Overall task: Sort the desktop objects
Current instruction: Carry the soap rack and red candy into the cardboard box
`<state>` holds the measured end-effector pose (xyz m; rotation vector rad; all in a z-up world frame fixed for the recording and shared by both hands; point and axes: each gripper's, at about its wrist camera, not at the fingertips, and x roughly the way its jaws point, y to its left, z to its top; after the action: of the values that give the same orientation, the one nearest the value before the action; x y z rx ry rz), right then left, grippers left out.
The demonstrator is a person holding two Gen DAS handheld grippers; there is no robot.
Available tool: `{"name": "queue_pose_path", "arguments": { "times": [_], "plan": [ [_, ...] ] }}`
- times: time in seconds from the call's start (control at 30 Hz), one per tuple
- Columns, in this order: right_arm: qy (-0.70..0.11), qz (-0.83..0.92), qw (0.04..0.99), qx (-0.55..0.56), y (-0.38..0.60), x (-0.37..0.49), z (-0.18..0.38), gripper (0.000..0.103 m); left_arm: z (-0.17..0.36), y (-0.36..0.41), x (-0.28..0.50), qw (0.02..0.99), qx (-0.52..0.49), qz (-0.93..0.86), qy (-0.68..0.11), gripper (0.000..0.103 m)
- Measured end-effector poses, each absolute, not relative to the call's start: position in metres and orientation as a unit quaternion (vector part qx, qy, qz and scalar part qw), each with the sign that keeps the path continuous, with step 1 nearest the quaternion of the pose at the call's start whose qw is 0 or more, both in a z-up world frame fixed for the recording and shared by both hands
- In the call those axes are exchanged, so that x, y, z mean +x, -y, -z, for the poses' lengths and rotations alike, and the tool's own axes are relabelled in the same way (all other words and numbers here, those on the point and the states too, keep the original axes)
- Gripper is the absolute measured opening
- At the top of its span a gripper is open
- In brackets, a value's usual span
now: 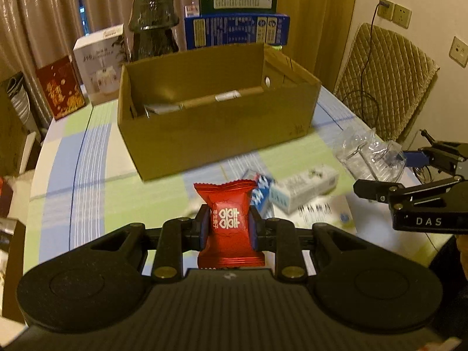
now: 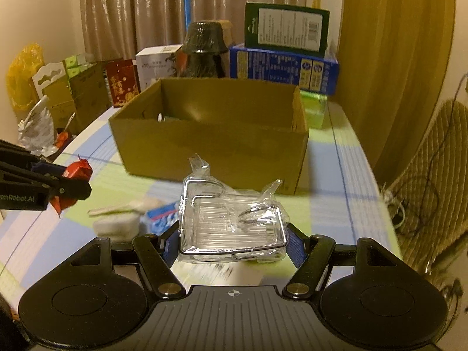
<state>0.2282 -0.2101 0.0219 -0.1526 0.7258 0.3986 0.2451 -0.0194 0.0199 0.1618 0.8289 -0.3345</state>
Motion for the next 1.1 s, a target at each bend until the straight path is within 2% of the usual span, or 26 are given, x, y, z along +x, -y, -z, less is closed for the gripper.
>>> {"name": "queue_pose_path", "arguments": {
  "times": [0.43,0.7,1.1],
  "plan": [
    [-0.325,-0.196,0.920,-0.095,0.196,0.322,-0.062,0.068,-0.053,0.019,0.339,0.904,0.090,0.156,-0.387,0.022],
    [-0.326,-0.200,0.922,-0.065,0.179,0.381,-0.080,0.068,-0.062,0.018,0.392,0.909,0.079,0.143,-0.384,0.022],
    [-0.365,-0.193,0.909,-0.050,0.160,0.439,-0.046,0.068,-0.034,0.015,0.455,0.903,0.036,0.140,-0.405,0.022]
  ]
}}
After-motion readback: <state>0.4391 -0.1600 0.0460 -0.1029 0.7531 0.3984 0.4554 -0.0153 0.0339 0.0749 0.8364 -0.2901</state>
